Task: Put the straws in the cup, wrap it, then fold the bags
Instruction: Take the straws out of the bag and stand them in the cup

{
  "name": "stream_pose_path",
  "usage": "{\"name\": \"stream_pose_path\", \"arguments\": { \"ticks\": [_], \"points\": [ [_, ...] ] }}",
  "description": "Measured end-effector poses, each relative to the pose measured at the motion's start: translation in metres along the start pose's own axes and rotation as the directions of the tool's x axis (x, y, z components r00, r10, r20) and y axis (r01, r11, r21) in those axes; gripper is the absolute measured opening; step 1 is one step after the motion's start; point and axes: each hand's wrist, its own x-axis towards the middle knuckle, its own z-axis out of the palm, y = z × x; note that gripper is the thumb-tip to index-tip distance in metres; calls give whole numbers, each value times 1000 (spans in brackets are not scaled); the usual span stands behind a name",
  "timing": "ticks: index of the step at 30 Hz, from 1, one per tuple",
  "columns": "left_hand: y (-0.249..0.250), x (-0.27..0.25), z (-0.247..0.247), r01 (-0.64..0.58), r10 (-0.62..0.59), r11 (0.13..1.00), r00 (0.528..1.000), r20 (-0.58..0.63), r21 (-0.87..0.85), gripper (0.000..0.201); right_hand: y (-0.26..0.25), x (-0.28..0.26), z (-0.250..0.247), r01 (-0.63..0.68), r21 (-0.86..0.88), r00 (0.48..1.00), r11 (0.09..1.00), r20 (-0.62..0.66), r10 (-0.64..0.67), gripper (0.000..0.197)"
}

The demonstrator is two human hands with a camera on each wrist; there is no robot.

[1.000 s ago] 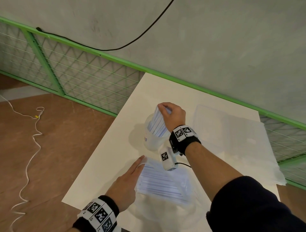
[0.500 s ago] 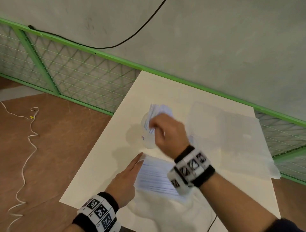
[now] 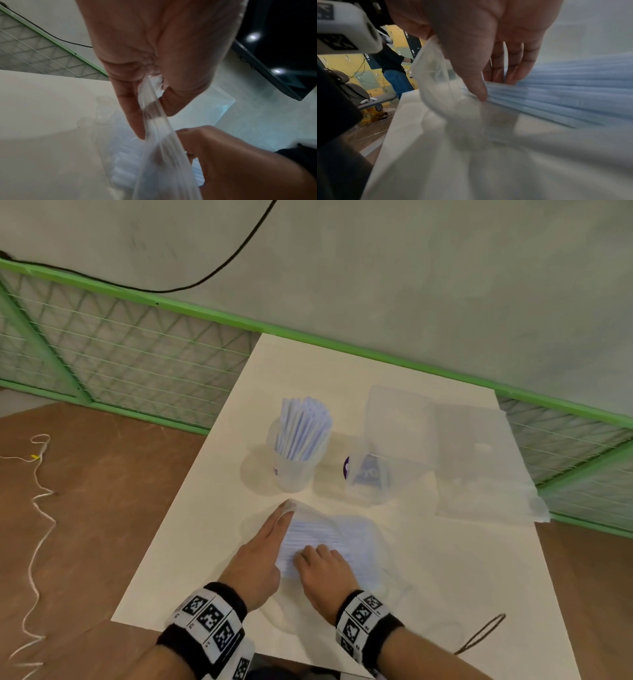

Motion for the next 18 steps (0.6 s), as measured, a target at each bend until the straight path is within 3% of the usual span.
{"name": "stream_pose_path", "arguments": {
  "ticks": [8,15,18],
  "points": [
    [-9,-2,-2,12,-12,1000,1000,-27,11,102,-6,2,6,-72,-25,997,997,12,73,28],
    [-10,-7,-9,2,-2,1000,1000,-27,12,101,-11,4,-4,-122,61,989,991,93,116,18],
    [-8,-9,-10,18,-18,1000,1000,-22,3,100,-11,7,-6,-120,47,984,992,136,113,28]
  ]
}}
